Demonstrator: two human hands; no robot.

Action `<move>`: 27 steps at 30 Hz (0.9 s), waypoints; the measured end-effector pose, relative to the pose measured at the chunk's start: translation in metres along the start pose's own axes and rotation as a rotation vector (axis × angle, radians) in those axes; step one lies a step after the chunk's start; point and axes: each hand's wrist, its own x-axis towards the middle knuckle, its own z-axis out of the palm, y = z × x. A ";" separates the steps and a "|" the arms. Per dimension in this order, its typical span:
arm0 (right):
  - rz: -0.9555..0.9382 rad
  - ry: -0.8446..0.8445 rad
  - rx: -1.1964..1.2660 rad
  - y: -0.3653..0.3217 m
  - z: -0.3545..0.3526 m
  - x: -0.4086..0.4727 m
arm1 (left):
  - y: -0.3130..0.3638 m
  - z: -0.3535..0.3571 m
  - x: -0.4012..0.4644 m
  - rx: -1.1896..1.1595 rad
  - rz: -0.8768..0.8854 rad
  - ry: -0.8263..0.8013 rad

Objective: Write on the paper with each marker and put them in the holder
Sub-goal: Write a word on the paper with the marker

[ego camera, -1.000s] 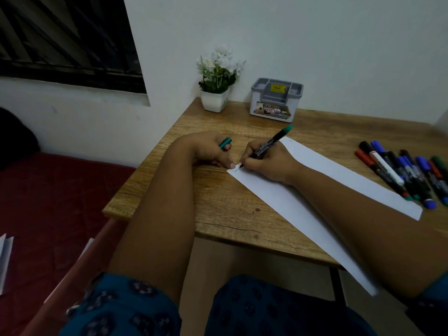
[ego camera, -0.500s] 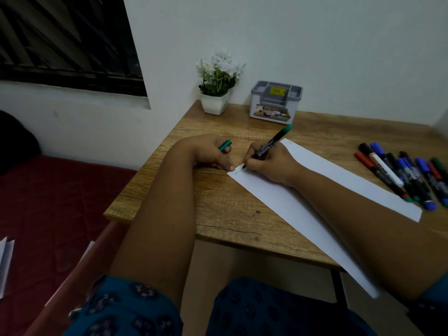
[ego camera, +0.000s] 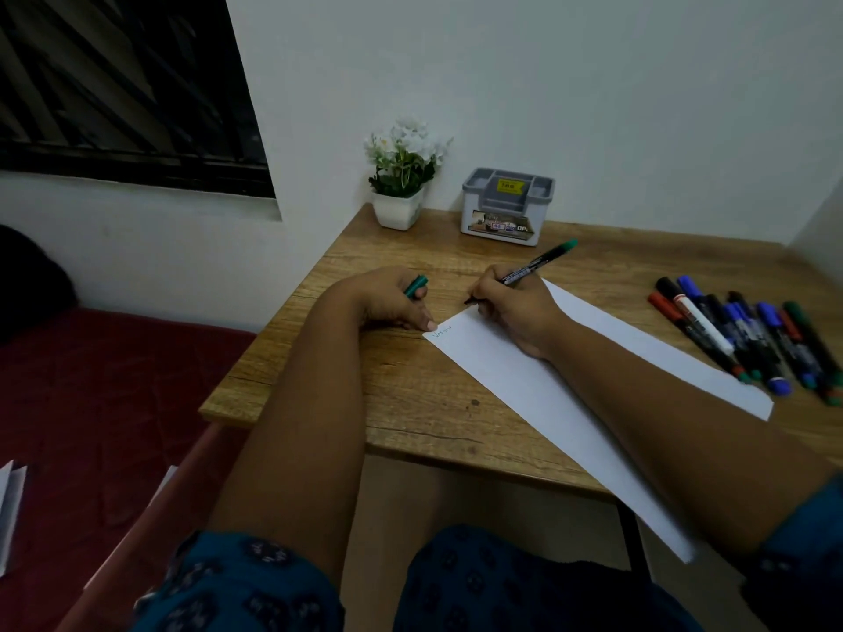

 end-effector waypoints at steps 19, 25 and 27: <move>0.027 0.182 0.273 -0.015 -0.082 -0.098 | 0.078 0.100 -0.018 0.484 0.024 -0.048; 0.053 0.252 0.271 -0.024 -0.093 -0.084 | 0.072 0.135 -0.028 -0.323 0.119 0.118; 0.067 0.231 0.284 -0.022 -0.095 -0.079 | 0.068 0.138 -0.028 -0.311 0.170 0.156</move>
